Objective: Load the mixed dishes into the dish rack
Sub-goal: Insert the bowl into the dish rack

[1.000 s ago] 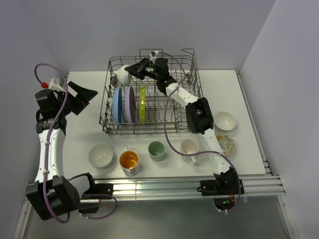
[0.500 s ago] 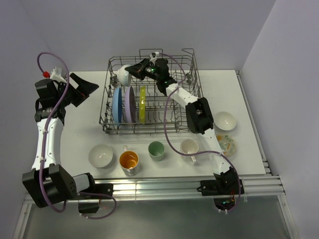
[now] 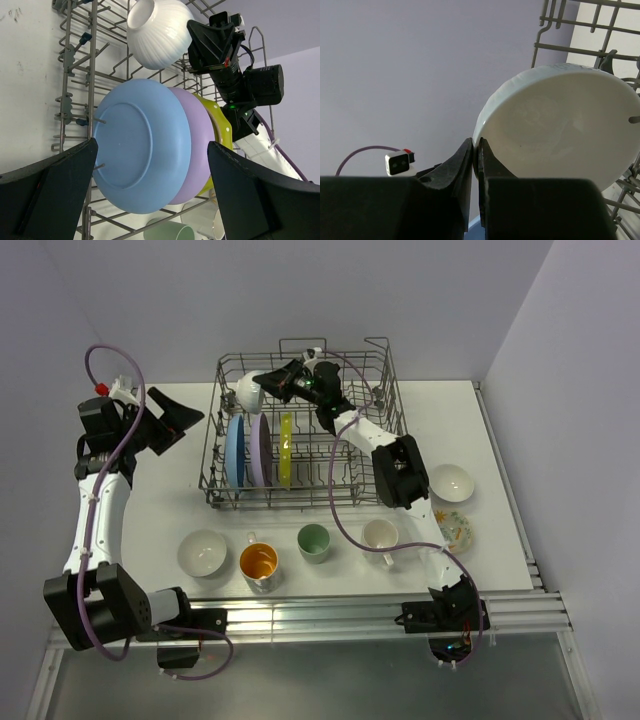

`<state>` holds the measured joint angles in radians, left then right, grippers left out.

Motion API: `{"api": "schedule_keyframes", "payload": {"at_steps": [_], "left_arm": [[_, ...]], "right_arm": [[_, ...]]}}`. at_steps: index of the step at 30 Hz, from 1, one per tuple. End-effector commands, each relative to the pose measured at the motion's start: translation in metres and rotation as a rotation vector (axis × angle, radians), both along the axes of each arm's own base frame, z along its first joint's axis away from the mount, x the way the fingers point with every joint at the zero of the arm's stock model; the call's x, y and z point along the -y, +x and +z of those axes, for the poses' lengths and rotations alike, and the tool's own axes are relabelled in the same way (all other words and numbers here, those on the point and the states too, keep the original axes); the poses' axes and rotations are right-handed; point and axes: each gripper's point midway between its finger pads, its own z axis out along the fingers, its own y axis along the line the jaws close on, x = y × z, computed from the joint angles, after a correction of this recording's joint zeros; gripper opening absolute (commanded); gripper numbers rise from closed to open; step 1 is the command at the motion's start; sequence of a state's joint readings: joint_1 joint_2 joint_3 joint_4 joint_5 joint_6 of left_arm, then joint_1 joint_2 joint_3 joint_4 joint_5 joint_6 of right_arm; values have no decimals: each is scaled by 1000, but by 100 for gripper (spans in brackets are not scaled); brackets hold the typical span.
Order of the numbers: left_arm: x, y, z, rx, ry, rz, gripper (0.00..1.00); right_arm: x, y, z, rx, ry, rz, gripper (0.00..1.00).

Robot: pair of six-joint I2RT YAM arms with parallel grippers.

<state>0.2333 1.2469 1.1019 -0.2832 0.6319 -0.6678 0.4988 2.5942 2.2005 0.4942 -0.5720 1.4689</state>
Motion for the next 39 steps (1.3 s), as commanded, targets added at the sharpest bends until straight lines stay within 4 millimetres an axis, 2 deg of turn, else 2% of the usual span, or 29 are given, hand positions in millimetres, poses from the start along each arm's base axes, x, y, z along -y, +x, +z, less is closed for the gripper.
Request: {"api": "schedule_keyframes", "payload": {"at_steps": [1,6,8,12,16,22,31,32,34,35,36,39], "left_arm": [[4,3,22,71,26,-37,99],[5,3,20,69,26,-42,99],[6,2,19,69,27,-44,99],[6,2,16,62,26,-49,99],[6,2,15,60,29,-54,99],[7,3,14,50,33,-64,99],[7,3,12,43,25,-59,99],[7,3,13,45,25,-59,99],[7,2,13,47,24,-58,99],[7,2,13,49,24,-58,99],[7,2,13,48,24,-57,99],[6,2,14,50,29,-52,99]], "right_arm": [[-9,-21,-96,-239,-143,73,0],[-2,-26,-108,-300,-156,76,1],[0,-26,-106,-299,-152,78,2],[0,-25,-102,-293,-144,76,10],[2,-28,-113,-325,-153,74,15],[6,-28,-127,-356,-167,64,16],[7,-27,-129,-356,-165,59,18],[7,-26,-130,-354,-166,60,20],[6,-26,-128,-348,-166,60,30],[6,-26,-129,-342,-168,62,36],[6,-25,-128,-335,-169,62,50],[4,-22,-118,-291,-160,65,62]]}}
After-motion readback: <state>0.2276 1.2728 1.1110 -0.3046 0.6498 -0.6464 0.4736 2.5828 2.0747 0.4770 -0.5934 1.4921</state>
